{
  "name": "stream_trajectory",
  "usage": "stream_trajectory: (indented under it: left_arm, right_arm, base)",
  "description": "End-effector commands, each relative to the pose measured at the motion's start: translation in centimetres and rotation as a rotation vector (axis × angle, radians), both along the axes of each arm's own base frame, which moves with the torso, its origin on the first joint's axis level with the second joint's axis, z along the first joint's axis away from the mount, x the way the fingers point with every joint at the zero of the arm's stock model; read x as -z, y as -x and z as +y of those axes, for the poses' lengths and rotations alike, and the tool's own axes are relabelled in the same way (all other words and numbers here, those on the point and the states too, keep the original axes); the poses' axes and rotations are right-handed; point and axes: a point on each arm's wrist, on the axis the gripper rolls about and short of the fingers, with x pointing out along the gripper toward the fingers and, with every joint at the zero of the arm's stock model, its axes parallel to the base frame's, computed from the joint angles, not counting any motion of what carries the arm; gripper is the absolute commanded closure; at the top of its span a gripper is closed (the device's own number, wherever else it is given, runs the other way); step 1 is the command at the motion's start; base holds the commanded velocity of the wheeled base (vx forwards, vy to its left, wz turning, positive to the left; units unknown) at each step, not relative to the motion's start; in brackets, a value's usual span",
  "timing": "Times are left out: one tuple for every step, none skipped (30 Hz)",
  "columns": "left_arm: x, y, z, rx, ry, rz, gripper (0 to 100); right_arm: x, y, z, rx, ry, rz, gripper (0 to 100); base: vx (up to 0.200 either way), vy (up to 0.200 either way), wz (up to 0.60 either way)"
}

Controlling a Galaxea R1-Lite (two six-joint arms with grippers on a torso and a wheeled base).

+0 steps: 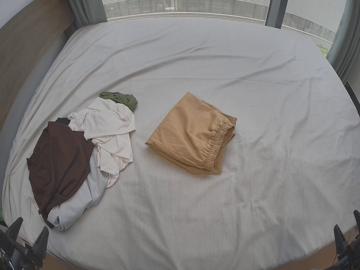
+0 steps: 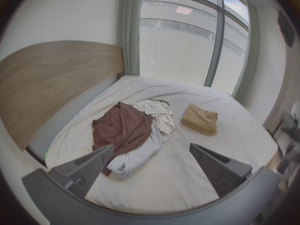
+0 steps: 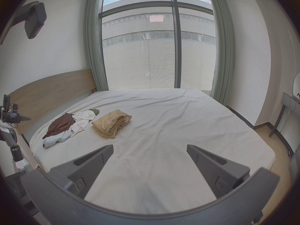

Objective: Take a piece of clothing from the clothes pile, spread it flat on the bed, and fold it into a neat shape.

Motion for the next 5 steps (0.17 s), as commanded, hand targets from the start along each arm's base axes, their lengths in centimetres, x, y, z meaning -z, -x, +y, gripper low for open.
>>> stream_trajectory:
  left_arm:
    - [1.48, 1.69, -0.02, 0.100, -0.075, -0.080, 0]
    - [1.45, 1.68, 0.01, 0.101, -0.061, -0.087, 0]
    - [1.44, 1.67, -0.01, 0.080, -0.050, -0.098, 0]
    - [1.50, 1.78, -0.03, 0.064, -0.048, -0.113, 0]
    - [1.53, 1.95, -0.05, 0.056, -0.052, -0.138, 0]
  right_arm:
    - [0.57, 0.07, 0.02, 0.021, 0.016, 0.003, 0]
    - [0.57, 0.07, 0.02, 0.019, 0.019, 0.003, 0]
    - [0.55, 0.08, 0.02, 0.019, 0.019, 0.003, 0]
    - [0.53, 0.07, 0.02, 0.019, 0.019, 0.003, 0]
    - [0.53, 0.07, 0.02, 0.019, 0.019, 0.003, 0]
  base:
    - [0.000, 0.000, 0.00]
    - [0.000, 0.000, 0.00]
    - [0.000, 0.000, 0.00]
    - [0.000, 0.000, 0.00]
    - [0.000, 0.000, 0.00]
